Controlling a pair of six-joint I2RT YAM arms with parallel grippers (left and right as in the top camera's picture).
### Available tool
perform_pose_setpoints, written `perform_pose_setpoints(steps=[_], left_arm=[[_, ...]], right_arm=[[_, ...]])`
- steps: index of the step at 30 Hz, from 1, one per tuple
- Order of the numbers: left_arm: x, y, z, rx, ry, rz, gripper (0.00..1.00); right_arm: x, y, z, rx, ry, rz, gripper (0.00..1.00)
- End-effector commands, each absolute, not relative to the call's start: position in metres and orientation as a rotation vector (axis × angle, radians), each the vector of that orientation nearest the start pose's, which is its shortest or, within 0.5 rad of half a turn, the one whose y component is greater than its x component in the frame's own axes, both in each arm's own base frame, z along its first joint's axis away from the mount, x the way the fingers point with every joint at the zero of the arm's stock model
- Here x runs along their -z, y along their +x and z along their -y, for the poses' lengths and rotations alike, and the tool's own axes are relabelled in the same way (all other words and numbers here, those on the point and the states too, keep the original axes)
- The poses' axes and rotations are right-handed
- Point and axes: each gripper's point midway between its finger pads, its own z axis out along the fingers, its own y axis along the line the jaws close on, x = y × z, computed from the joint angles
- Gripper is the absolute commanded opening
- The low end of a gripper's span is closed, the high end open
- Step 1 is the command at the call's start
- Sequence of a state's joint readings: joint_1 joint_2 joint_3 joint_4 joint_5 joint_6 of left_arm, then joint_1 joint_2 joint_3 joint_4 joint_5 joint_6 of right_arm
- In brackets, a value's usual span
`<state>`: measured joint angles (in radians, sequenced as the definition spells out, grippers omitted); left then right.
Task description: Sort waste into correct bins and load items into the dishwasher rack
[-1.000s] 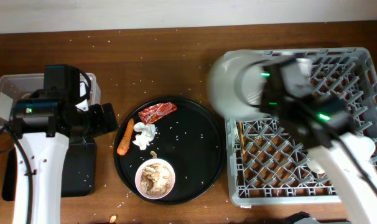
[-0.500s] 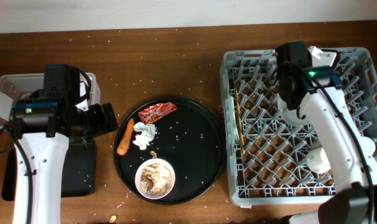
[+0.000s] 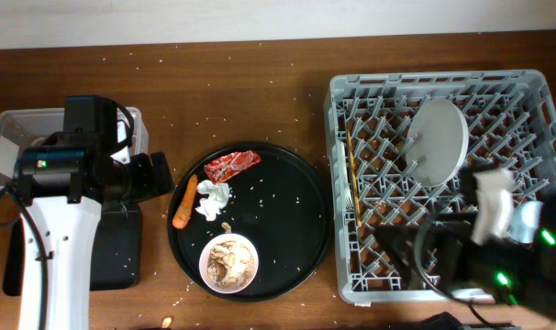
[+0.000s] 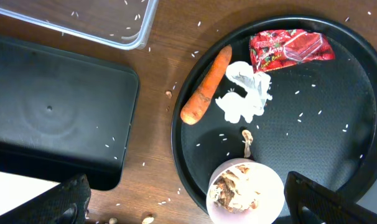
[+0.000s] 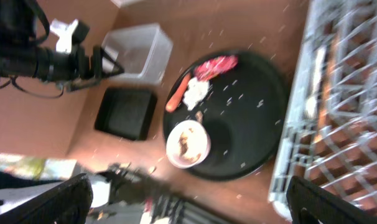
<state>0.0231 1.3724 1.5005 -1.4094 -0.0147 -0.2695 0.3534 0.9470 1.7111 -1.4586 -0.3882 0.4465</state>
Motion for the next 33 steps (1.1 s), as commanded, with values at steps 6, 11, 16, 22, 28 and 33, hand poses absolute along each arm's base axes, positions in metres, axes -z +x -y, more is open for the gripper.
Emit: perform_pose_setpoints(steps=[6,11,16,22,28,33], left_arm=[[-0.235,0.275,-0.011,0.031,-0.411,-2.795,0.99],[-0.235,0.275,-0.011,0.031,-0.411,-2.795,0.99],[-0.235,0.275,-0.011,0.031,-0.411,-2.795,0.99],[-0.235,0.275,-0.011,0.031,-0.411,-2.795,0.99],[-0.235,0.275,-0.001,0.116,-0.459,-2.792,0.99],[-0.232,0.28,0.048,0.338,-0.293,-2.81,0.99]], right_arm=[[-0.377,0.174,-0.164,-1.041,-0.166,-2.483,0.99],[-0.377,0.181,-0.16,-0.94,-0.258,-2.433,0.99],[-0.292,0.226,-0.214,-0.127,-0.31,-2.549,0.99],[-0.165,0.306,-0.268,-0.164,-0.225,-2.849,0.89],[-0.326,0.238,-0.132,0.07,-0.05,-2.421,0.93],[-0.368,0.176,-0.036,0.035,0.147,-2.214,0.99]])
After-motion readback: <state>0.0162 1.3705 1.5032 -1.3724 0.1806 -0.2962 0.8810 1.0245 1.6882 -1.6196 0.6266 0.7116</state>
